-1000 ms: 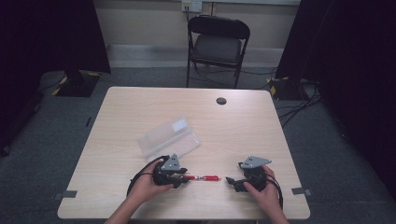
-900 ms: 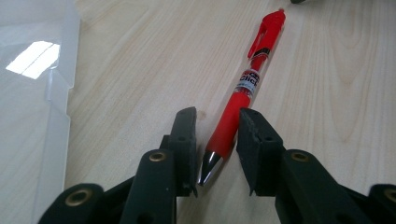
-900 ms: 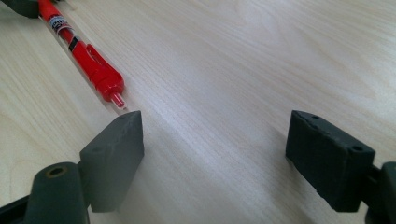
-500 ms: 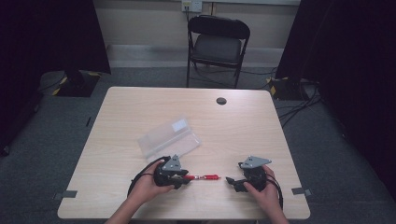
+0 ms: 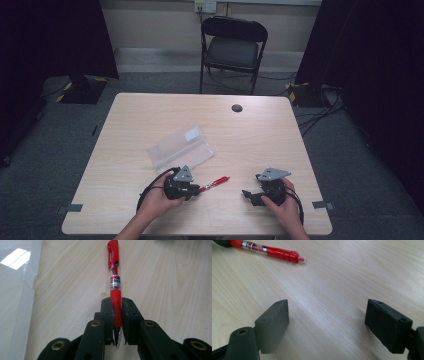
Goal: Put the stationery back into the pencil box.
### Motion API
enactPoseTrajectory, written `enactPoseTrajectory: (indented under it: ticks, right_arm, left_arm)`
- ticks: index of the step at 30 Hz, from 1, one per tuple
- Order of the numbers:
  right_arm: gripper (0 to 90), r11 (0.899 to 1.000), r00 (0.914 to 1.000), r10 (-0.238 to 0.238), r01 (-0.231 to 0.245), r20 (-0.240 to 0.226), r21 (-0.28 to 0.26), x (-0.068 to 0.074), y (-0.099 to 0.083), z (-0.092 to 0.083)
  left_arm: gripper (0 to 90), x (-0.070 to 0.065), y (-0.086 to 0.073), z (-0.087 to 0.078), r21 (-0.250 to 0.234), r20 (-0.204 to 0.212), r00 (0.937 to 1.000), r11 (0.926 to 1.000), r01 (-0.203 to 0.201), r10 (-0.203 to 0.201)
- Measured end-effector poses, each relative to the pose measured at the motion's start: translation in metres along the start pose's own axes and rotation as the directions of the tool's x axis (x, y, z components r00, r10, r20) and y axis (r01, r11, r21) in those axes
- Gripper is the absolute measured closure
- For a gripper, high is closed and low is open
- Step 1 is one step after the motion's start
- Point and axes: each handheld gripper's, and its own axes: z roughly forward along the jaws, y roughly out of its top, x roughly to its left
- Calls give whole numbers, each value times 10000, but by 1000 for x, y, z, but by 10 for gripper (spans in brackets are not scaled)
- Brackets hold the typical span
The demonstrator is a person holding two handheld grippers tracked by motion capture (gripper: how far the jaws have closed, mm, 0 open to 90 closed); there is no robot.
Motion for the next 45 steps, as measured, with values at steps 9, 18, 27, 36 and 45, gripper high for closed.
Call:
enactPoseTrajectory:
  ticks: [9,18,27,36,45]
  right_arm:
    - [186,10000,10000,1,-1,6,0,0,0,0]
    - [187,10000,10000,14,-14,10,-5,0,-1,-1]
    - [187,10000,10000,24,-24,55,6,1,-2,-2]
    - [186,10000,10000,1,-1,32,-10,1,-2,-2]
    - [186,10000,9999,65,-65,100,5,2,-2,-2]
  left_arm:
    - [748,2,-4,0,-333,206,9989,9986,417,-410]
    - [741,1,0,4,-359,140,9994,9989,308,-303]
    - [805,-3,5,6,-127,169,9988,9989,460,-458]
    - [806,-1,5,4,-194,185,9971,9971,741,-737]
    - [806,5,10,-8,-491,29,9954,9942,958,-958]
